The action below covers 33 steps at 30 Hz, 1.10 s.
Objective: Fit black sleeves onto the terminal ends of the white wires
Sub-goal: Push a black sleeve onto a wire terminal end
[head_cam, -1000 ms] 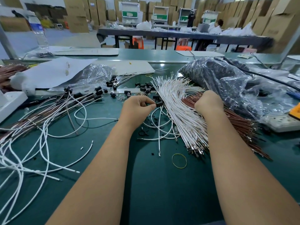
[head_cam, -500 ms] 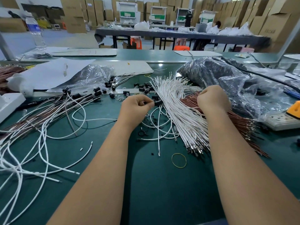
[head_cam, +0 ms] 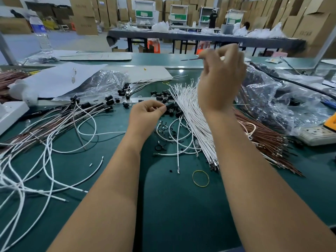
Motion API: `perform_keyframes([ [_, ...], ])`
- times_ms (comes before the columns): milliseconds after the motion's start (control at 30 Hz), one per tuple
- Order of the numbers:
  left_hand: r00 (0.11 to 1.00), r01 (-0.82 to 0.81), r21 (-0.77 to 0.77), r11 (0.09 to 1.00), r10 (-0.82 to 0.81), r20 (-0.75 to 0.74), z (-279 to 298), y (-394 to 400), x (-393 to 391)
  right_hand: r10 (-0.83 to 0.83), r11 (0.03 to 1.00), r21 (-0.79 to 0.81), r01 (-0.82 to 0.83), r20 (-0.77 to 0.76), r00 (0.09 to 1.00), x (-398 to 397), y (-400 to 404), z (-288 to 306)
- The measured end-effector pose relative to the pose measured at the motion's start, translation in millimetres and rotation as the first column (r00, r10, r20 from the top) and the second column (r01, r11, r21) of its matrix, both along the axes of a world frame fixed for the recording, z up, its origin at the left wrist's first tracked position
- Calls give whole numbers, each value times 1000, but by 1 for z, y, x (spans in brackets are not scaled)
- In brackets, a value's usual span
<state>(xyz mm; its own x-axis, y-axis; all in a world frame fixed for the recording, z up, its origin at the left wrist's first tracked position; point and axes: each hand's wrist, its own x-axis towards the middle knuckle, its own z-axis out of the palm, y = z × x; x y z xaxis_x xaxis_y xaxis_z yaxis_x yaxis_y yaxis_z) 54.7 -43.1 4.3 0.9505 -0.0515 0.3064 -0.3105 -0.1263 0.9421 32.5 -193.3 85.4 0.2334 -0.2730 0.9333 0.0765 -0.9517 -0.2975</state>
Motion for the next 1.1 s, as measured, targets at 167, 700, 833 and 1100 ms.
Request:
perform_keyframes([
  [167, 988, -152, 10, 988, 151, 30, 0, 17, 9, 343, 935, 112, -337, -35, 939, -1, 53, -25],
  [700, 989, -147, 165, 975, 148, 5, -3, 23, 11, 301, 942, 258, -214, -372, 878, 0, 28, -70],
  [833, 995, -102, 147, 984, 104, -5, -1, 23, 7, 302, 940, 263, -219, -340, 890, -2, 27, -69],
  [1100, 992, -127, 126, 984, 128, 5, 1, 21, 3, 332, 934, 255, -250, -360, 872, -1, 30, -72],
])
